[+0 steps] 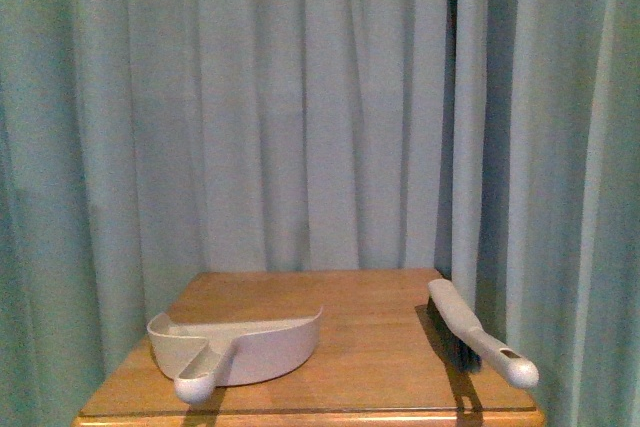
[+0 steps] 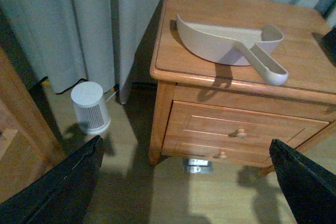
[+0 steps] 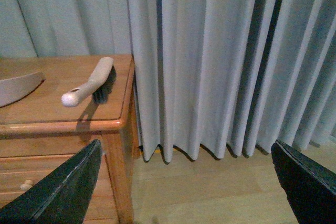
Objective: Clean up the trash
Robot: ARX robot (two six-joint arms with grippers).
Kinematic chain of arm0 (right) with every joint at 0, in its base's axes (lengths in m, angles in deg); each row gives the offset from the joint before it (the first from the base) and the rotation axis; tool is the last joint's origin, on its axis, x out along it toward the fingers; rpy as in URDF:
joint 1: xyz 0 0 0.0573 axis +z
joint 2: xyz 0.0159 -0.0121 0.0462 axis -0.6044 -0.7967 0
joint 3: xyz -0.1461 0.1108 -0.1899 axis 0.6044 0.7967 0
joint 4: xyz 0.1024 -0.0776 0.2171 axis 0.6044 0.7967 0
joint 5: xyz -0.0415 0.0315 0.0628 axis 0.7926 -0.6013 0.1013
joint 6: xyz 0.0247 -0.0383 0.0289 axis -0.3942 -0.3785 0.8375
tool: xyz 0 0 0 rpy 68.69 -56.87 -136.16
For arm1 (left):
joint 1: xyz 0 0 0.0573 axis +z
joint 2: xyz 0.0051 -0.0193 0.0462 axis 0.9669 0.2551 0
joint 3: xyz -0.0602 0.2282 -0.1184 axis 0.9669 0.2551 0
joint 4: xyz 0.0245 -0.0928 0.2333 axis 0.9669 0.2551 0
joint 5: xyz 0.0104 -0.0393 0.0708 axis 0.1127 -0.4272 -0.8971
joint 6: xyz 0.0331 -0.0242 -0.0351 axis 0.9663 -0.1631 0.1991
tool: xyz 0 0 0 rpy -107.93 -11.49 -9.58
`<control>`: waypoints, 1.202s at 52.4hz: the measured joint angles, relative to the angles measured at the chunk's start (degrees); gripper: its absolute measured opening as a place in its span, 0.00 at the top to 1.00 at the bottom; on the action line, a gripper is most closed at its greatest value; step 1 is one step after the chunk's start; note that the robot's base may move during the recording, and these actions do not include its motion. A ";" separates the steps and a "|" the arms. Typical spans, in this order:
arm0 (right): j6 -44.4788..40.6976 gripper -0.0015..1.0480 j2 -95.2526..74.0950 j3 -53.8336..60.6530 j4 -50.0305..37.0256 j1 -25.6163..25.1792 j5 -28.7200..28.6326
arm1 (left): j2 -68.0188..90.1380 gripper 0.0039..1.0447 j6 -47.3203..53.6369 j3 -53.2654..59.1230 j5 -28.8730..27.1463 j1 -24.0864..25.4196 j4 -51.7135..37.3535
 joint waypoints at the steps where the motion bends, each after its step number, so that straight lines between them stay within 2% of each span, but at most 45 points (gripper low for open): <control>1: 0.00 0.07 0.00 0.00 0.00 0.00 0.00 | 4.52 0.07 1.01 -4.63 -1.81 -1.27 1.95; 8: 0.00 0.07 0.00 0.00 0.00 0.00 0.00 | 22.91 0.07 2.45 -25.81 -6.88 -9.44 13.55; 11: 0.00 0.07 0.00 0.00 0.00 0.00 0.00 | 32.22 0.07 0.79 -36.11 -10.84 -13.92 18.34; 22: 0.00 0.07 0.00 0.00 0.00 0.00 0.00 | 54.95 0.07 -5.64 -56.35 -16.96 -21.66 22.60; 27: 0.00 0.07 0.00 0.00 0.00 0.00 0.00 | 61.37 0.07 -8.94 -60.48 -17.53 -22.12 23.63; 35: 0.00 0.07 0.00 0.00 0.00 0.00 0.00 | 66.01 0.07 -10.97 -61.13 -17.62 -22.01 23.50; 63: 0.00 0.07 0.00 0.00 0.00 0.00 0.00 | 77.46 0.07 -8.37 -65.40 -17.42 -19.17 20.83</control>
